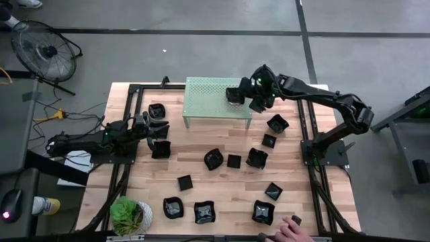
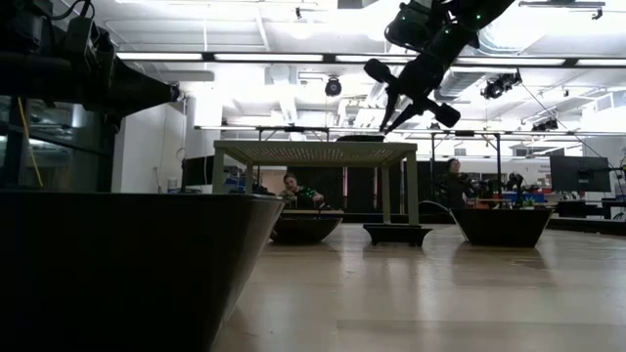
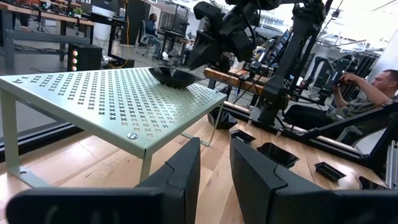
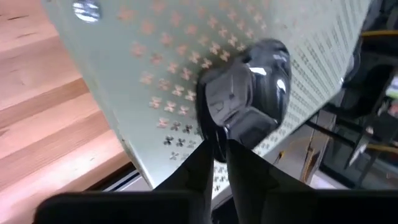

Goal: Pick & Place Mini shaped plates
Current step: Stack the leaf shaped plate on top of the leaf shaped plate on the shelf, then put the wave square shaped plate on the shelf

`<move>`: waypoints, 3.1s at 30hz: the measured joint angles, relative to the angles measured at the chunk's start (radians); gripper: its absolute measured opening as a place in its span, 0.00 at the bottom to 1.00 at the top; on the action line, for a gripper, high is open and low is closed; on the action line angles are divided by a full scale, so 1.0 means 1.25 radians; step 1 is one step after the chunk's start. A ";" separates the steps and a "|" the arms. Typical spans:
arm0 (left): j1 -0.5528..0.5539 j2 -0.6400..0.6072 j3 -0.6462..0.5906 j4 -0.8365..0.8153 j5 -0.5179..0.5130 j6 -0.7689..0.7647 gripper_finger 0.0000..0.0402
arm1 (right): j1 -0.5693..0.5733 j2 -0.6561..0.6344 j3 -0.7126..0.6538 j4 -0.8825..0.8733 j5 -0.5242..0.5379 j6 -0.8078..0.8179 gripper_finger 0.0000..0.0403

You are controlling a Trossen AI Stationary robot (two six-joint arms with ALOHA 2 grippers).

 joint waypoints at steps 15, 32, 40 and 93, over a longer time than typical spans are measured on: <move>0.000 0.000 0.000 0.000 0.000 0.000 0.21 | 0.000 -0.037 0.000 0.002 0.181 0.286 0.17; 0.000 0.000 0.000 0.000 0.000 0.000 0.21 | 0.028 -0.156 0.000 -0.310 0.379 1.171 0.17; 0.000 0.000 0.000 0.000 0.000 0.000 0.21 | 0.033 -0.161 -0.001 -0.503 0.262 1.654 0.17; 0.000 0.000 0.000 0.000 0.000 0.000 0.21 | -0.182 -0.012 -0.243 -0.360 0.081 1.787 0.29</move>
